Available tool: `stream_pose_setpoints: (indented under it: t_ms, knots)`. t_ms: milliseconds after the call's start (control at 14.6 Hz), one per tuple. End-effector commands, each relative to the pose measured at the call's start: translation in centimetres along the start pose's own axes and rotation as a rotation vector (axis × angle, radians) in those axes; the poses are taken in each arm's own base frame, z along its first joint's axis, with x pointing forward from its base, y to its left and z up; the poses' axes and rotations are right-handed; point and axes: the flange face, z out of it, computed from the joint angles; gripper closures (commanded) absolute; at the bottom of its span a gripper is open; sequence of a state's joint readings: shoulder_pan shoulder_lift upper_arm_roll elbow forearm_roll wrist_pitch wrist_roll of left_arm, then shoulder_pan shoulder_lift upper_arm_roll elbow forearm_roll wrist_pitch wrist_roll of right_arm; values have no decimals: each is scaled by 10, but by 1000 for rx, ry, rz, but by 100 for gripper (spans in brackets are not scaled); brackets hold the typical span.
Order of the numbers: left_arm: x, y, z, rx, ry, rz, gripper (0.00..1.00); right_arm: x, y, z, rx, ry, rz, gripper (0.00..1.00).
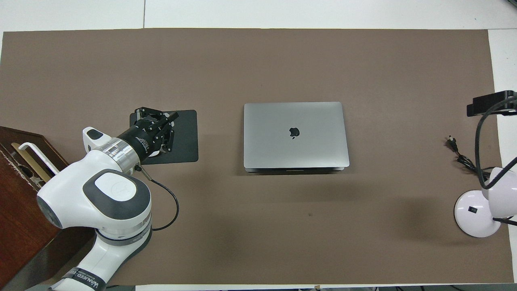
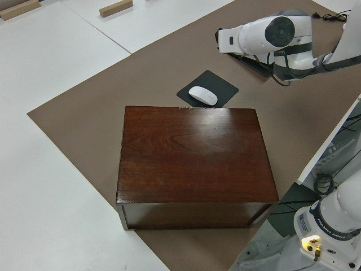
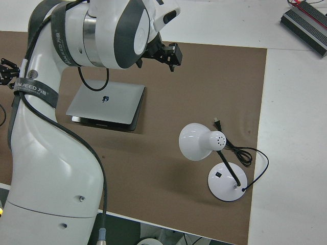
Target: Close laptop with both arms
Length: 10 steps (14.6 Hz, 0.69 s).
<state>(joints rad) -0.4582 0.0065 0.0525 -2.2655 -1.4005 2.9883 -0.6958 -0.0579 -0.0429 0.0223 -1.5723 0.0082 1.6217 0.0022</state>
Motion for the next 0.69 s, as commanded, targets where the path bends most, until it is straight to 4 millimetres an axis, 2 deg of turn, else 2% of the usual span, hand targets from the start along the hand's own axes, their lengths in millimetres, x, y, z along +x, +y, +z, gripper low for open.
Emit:
stream_pose_setpoints:
  t_ms: [0,137,206,343,548,617]
  knots:
    - [0,17,10,19,15,178,100,-4,5,1,-22,7,-1,0]
    - [3,23,9,32,41,354,100,-4,4,1,-22,7,-2,0]
    - [19,32,4,27,65,402,100,-5,4,0,-22,9,-2,0]
    - [27,39,1,36,87,490,100,-6,4,1,-22,9,-2,0]
    - [60,58,-9,88,129,607,100,-7,5,4,-22,0,-1,0]
    - [78,65,-14,139,130,646,100,-7,5,7,-22,-6,-1,0]
